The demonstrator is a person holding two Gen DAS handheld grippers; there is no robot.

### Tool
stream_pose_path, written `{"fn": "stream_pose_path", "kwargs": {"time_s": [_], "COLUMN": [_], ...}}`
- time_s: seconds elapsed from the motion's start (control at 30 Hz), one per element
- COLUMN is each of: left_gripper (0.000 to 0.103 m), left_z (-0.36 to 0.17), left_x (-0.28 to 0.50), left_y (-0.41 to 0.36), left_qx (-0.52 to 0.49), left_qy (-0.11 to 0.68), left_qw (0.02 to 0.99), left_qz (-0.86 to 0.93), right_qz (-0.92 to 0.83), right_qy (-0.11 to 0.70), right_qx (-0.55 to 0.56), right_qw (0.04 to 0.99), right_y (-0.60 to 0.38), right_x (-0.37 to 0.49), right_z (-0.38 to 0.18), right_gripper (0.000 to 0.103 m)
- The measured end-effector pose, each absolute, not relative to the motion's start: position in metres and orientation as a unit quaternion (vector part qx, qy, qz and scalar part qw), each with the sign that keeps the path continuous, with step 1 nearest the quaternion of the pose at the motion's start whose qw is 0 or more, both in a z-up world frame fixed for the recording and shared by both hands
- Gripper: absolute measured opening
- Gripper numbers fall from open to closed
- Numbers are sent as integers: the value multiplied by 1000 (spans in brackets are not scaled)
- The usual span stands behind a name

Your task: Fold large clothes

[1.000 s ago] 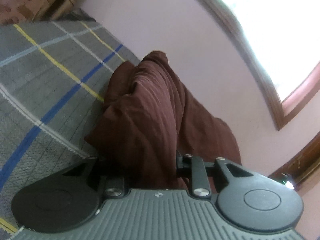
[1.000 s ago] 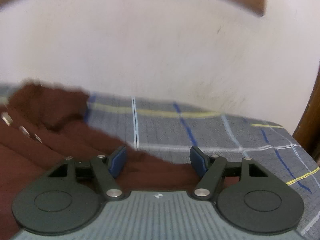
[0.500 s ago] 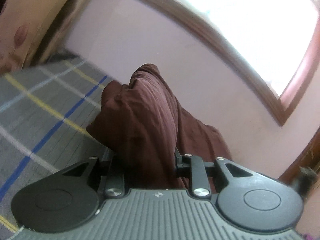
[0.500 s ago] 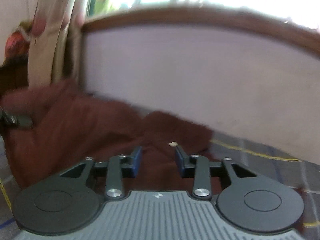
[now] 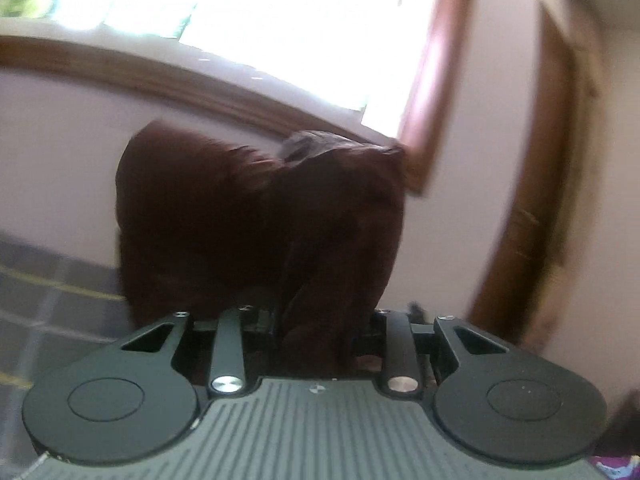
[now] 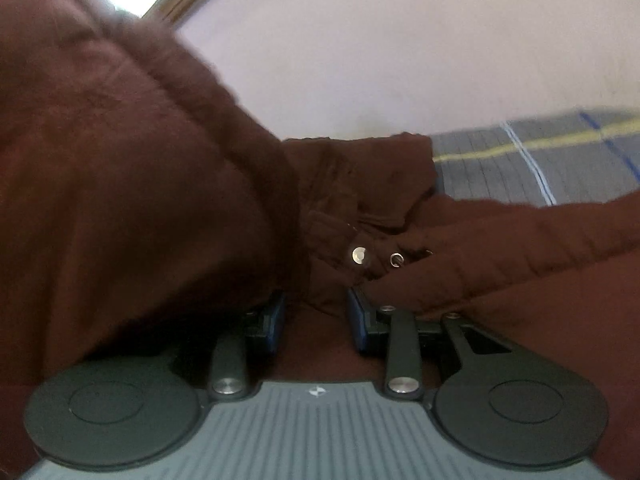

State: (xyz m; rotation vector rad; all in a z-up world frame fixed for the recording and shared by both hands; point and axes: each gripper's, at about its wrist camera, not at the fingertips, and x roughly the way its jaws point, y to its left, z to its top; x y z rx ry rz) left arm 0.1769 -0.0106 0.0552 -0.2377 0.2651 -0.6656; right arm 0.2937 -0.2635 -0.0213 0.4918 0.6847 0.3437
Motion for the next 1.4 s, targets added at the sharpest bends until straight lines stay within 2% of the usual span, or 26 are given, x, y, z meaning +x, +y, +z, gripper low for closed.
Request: {"fn": "stream_pose_path", "kwargs": {"time_s": [0.1,0.23,0.37,0.43,0.57,0.63,0.67,0.77,0.83,0.9,0.97,1.0,1.1,1.13,1.2,1.33,1.37,1.4], "left_gripper": [32,32,32,32,33,35,35,44,48,58,62,62,62,62,67,68,66,54], "left_z": [50,33,10,-1,-19,-27,-31,-39,-41,-44,-43,-41,-28,-22,-6,13,11,6], "left_x": [172,165,155,149,146,145,141,137,135,131,132,130,129,129,128,143,154,169], "left_y": [-44,-83,-117,-135,-160,-167,-172,-182,-189,-195,-205,-208,-198,-191,-175,-148,-147,-146], "left_qx": [-111,-93,-67,-40,-9,7,25,47,53,63,77,79,61,48,23,2,6,1], "left_qy": [125,138,160,161,168,172,167,163,164,162,158,157,157,155,137,102,112,133], "left_qw": [914,897,882,879,874,871,872,869,868,864,863,863,859,860,868,893,899,902], "left_qz": [-371,-410,-439,-446,-456,-459,-459,-465,-466,-472,-475,-474,-483,-484,-478,-438,-424,-411], "right_qz": [182,175,149,113,84,101,109,114,95,73,57,47,22,14,2,-10,-11,-13], "right_qy": [326,303,266,245,203,180,175,193,229,253,269,275,314,322,324,329,331,332], "right_qx": [332,353,395,412,472,508,519,495,436,379,304,260,173,157,130,141,143,145], "right_qw": [866,868,867,870,854,837,829,840,865,887,912,925,933,934,937,934,933,932], "right_y": [-307,-364,-434,-467,-515,-527,-529,-521,-503,-484,-462,-451,-428,-425,-427,-441,-442,-443], "right_x": [281,237,179,148,109,99,98,108,126,145,164,172,186,185,176,164,162,159], "right_z": [-21,-11,-9,-6,-4,-2,0,18,33,43,55,59,57,54,48,27,22,16], "right_gripper": [33,34,46,72,82,103,103,103,103,103,103,100,63,57,52,51,51,51]}}
